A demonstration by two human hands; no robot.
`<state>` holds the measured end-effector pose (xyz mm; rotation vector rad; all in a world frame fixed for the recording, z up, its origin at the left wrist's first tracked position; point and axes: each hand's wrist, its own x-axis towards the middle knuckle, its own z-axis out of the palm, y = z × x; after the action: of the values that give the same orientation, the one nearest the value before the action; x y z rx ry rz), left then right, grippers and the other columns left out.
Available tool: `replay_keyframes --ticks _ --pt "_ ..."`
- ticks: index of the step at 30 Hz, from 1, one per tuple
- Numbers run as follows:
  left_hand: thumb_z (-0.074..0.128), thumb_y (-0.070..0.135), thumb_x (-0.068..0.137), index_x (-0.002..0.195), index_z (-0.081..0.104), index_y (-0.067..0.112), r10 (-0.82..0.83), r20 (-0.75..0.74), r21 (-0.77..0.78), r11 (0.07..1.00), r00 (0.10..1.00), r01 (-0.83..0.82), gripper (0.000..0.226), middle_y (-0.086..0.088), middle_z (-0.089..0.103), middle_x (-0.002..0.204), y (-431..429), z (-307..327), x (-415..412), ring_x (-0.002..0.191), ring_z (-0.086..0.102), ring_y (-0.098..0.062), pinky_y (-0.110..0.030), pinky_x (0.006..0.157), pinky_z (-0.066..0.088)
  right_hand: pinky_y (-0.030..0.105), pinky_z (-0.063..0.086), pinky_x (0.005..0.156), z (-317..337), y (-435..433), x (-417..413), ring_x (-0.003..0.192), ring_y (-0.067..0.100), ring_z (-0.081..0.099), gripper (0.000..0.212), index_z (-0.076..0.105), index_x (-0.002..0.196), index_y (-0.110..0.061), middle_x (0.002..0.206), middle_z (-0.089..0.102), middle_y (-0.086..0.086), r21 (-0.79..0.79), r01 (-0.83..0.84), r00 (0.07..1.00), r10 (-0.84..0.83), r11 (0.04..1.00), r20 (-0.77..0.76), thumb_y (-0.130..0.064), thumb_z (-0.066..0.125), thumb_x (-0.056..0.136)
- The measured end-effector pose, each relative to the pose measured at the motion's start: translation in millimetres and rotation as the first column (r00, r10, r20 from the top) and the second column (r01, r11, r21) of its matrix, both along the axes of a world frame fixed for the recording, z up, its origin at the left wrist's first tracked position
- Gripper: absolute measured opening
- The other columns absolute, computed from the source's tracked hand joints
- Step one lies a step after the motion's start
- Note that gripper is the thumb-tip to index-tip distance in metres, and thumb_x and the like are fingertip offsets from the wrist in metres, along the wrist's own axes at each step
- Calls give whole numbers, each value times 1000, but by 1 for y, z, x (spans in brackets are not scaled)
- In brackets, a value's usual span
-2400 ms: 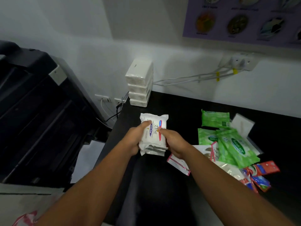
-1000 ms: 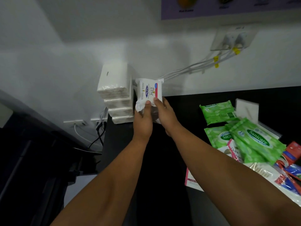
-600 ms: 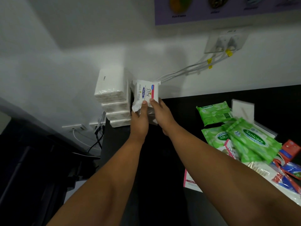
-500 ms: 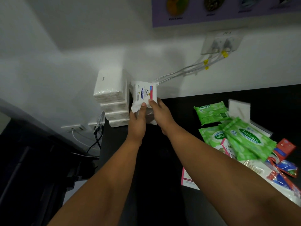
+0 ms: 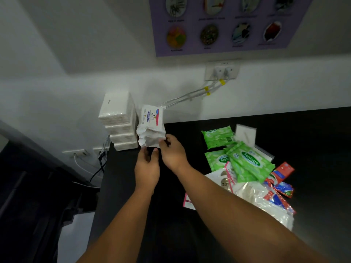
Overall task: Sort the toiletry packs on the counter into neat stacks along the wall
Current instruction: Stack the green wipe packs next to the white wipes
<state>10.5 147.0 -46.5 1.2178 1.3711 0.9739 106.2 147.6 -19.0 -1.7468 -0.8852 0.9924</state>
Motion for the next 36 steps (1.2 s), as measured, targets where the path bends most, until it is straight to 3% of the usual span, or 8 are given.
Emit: replay_keyframes --ticks 6,12,14,16,20,26,31,36 --pt "52 24 101 136 54 18 -13 -125 39 999 992 18 36 7 60 118 -40 13 38 110 56 -9 -24 91 40 29 44 103 -7 -73 33 122 21 58 40 55 136 -13 131 62 6 -12 63 995 -62 998 77 -29 53 99" --pt "60 23 97 127 61 17 -199 -236 46 975 951 216 31 5 67 102 -72 11 113 96 62 -10 -5 73 40 25 47 88 -14 -140 100 100 13 62 29 62 123 -13 113 67 0 -42 141 984 -136 989 113 -24 53 98" --pt "59 24 98 125 62 16 -273 -283 36 955 919 295 29 0 69 108 -78 9 138 95 62 -11 -10 75 42 20 51 77 -20 -158 127 84 8 65 23 63 117 -16 100 68 -4 -44 211 970 -204 977 129 -23 53 98" --pt "59 27 98 125 63 14 -351 -364 28 922 863 387 30 -3 69 113 -80 6 162 99 64 -16 -19 83 44 16 45 68 -24 -173 156 77 4 60 21 63 116 -17 96 64 -7 -68 300 943 -285 952 174 -22 54 97" --pt "63 30 94 129 63 12 -432 -555 16 849 711 528 40 -8 65 128 -76 -1 205 115 62 -24 -28 97 47 33 52 81 -42 -192 207 92 24 63 35 59 118 -16 112 62 7 -100 445 879 -413 890 238 -32 62 88" --pt "70 39 88 140 53 12 -462 -724 -68 787 513 613 61 -12 56 137 -62 -9 240 127 51 -28 -34 104 44 33 52 76 -53 -200 246 90 24 67 45 47 111 -16 101 69 5 -232 351 936 -334 907 109 -26 78 80" --pt "79 49 76 137 54 14 -485 -680 -148 825 549 546 75 -5 56 133 -53 -13 244 119 57 -24 -31 98 49 44 57 81 -55 -192 259 90 26 67 54 45 115 -15 99 67 2 -264 331 943 -310 906 120 -17 82 76" --pt "83 38 74 117 67 15 -465 -598 -109 854 652 509 51 -2 67 115 -55 -14 241 101 66 -18 -31 90 56 47 59 78 -59 -189 267 86 26 68 58 46 115 -13 94 67 3 -252 330 943 -329 910 47 -6 84 71"
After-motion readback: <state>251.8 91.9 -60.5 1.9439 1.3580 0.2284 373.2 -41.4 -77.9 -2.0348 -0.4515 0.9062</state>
